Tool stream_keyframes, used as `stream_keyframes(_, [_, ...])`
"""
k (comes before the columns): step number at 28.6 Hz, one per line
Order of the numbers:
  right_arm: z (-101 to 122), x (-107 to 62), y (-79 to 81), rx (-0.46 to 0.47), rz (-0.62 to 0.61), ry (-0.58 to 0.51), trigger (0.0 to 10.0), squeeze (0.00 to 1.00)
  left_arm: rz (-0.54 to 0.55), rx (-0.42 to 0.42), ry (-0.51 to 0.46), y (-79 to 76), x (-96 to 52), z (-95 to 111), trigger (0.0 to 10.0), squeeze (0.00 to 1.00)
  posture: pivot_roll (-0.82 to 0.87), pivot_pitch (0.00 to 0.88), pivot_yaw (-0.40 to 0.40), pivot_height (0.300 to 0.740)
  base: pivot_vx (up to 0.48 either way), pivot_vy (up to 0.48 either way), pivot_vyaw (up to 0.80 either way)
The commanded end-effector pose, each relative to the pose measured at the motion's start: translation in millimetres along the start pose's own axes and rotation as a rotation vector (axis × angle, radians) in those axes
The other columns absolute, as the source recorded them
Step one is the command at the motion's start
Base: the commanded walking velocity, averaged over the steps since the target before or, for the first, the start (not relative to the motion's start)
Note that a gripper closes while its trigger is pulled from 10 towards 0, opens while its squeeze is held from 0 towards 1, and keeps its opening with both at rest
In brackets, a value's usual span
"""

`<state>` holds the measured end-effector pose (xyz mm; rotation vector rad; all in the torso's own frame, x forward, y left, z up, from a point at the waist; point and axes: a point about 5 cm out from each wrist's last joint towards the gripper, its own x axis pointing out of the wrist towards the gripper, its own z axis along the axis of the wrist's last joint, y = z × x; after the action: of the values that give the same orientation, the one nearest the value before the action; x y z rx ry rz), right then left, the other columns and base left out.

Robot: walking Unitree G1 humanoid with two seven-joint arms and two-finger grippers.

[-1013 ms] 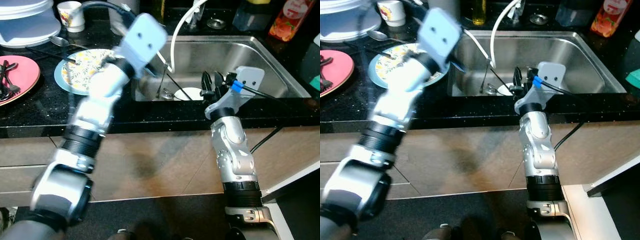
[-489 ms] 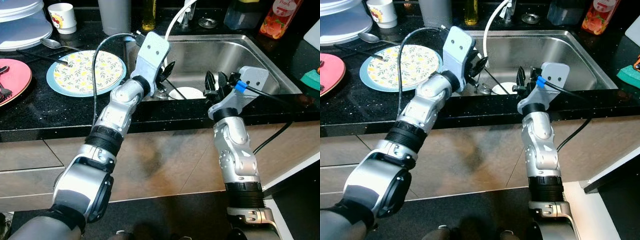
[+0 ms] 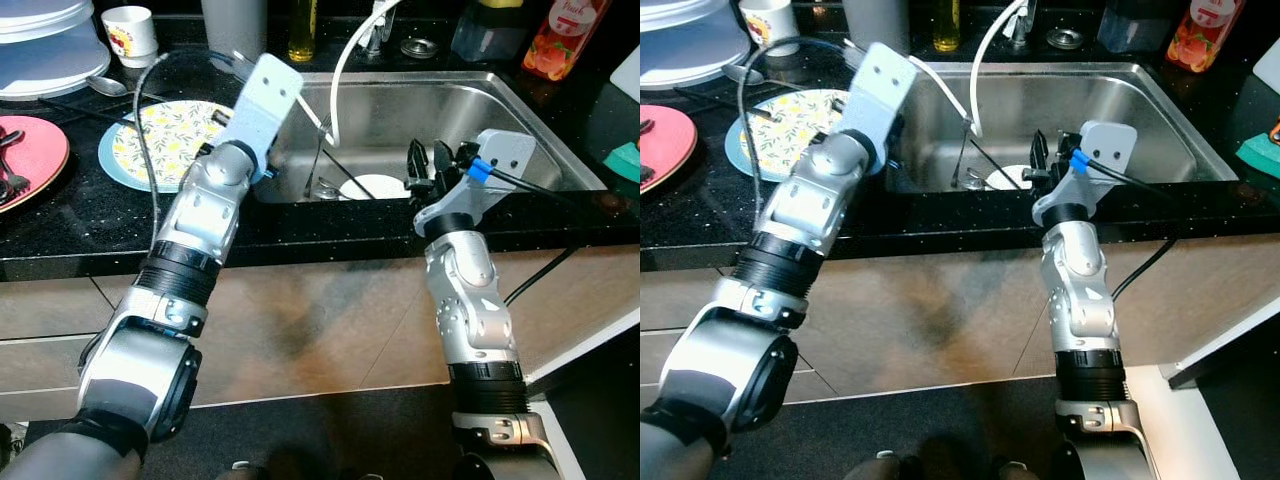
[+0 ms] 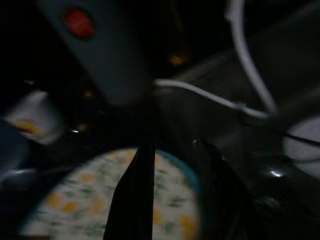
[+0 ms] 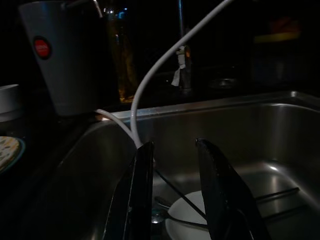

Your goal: Kitchen organization

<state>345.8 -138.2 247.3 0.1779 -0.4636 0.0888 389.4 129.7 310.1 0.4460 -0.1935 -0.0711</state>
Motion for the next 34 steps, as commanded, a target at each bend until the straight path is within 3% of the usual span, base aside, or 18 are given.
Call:
stream_keyframes(1, [-1.6,0.2,0.3,0.01,0.002,0.002,10.0,0.0,-0.006,-0.002,-0.035,8.4,-7.3,-3.9,10.0,0.0,0.22,0.123,-0.044,0.74,0.0,0.0,0.0])
stream_keyframes(3, [-1.8,1.1,3.4,0.014,0.017,0.003,10.0,0.0,-0.065,-0.02,-0.048,20.2,-20.7,-6.7,10.0,0.0,0.23,0.12,-0.048,0.74,0.0,0.0,0.0])
stream_keyframes(4, [-1.8,1.1,3.4,0.014,0.017,0.003,10.0,0.0,-0.065,-0.02,-0.048,20.2,-20.7,-6.7,10.0,0.0,0.23,0.12,-0.048,0.74,0.0,0.0,0.0])
stream_keyframes(5, [-1.9,1.5,4.2,0.015,0.022,0.004,10.0,0.0,-0.05,0.075,-0.059,27.0,-26.3,-7.2,10.0,0.0,0.23,0.117,-0.053,0.74,0.0,0.0,0.0])
stream_keyframes(6, [-1.9,1.5,4.2,0.015,0.022,0.004,10.0,0.0,-0.05,0.075,-0.059,27.0,-26.3,-7.2,10.0,0.0,0.23,0.117,-0.053,0.74,0.0,0.0,0.0])
stream_keyframes(7, [-1.9,1.9,4.7,0.015,0.026,0.004,10.0,0.0,-0.025,0.181,-0.083,33.8,-31.5,-6.7,10.0,0.0,0.23,0.116,-0.054,0.74,0.0,0.0,0.0])
stream_keyframes(8, [-1.9,1.9,4.7,0.015,0.026,0.004,10.0,0.0,-0.025,0.181,-0.083,33.8,-31.5,-6.7,10.0,0.0,0.23,0.116,-0.054,0.74,0.0,0.0,0.0])
stream_keyframes(9, [-1.9,2.2,4.7,0.015,0.028,0.004,10.0,0.0,-0.024,0.288,-0.106,39.2,-36.3,-6.1,10.0,0.0,0.23,0.116,-0.056,0.74,0.0,0.0,0.0])
stream_keyframes(10, [-1.9,2.2,4.7,0.015,0.028,0.004,10.0,0.0,-0.024,0.288,-0.106,39.2,-36.3,-6.1,10.0,0.0,0.23,0.116,-0.056,0.74,0.0,0.0,0.0])
stream_keyframes(11, [-1.9,2.6,4.6,0.014,0.03,0.005,10.0,0.0,-0.053,0.389,-0.111,44.8,-41.1,-6.1,10.0,0.0,0.23,0.117,-0.057,0.74,0.0,0.0,0.0])
stream_keyframes(16, [-2.0,3.0,4.1,0.014,0.03,0.006,10.0,0.0,-0.097,0.444,-0.101,53.0,-46.7,-5.3,10.0,0.0,0.23,0.119,-0.055,0.74,0.0,0.0,0.0])
stream_keyframes(18, [-2.2,2.9,4.2,0.015,0.03,0.007,10.0,0.0,-0.109,0.444,-0.108,56.6,-49.7,-4.0,10.0,0.05,0.23,0.121,-0.055,0.74,0.0,0.0,0.0])
stream_keyframes(19, [-2.6,2.7,4.6,0.016,0.031,0.008,10.0,0.0,-0.097,0.436,-0.113,59.8,-51.5,-3.7,10.0,1.0,0.23,0.121,-0.057,0.74,0.0,0.0,0.0])
stream_keyframes(22, [-3.3,2.4,4.9,0.017,0.032,0.01,10.0,0.0,-0.096,0.452,-0.115,61.2,-55.3,-5.1,10.0,1.0,0.23,0.123,-0.059,0.74,0.0,0.0,0.0])
stream_keyframes(27, [-3.2,3.1,3.9,0.016,0.034,0.011,10.0,0.0,-0.172,0.38,-0.076,53.0,-60.5,-12.4,10.0,1.0,0.23,0.124,-0.065,0.74,0.0,0.0,0.0])
stream_keyframes(30, [-3.1,3.4,3.3,0.015,0.033,0.01,10.0,0.0,-0.215,0.395,-0.059,47.5,-63.3,-17.5,10.0,1.0,0.23,0.125,-0.066,0.74,0.0,0.0,0.0])
stream_keyframes(31, [-3.1,3.7,3.1,0.014,0.034,0.01,10.0,0.0,-0.236,0.43,-0.036,43.0,-64.9,-23.0,10.0,0.0,0.23,0.125,-0.068,0.74,0.0,0.0,0.0])
stream_keyframes(34, [-3.3,4.1,4.5,0.015,0.036,0.01,10.0,0.0,-0.302,0.483,0.006,31.4,-69.0,-34.0,10.0,0.0,0.23,0.124,-0.067,0.74,0.0,0.0,0.0])
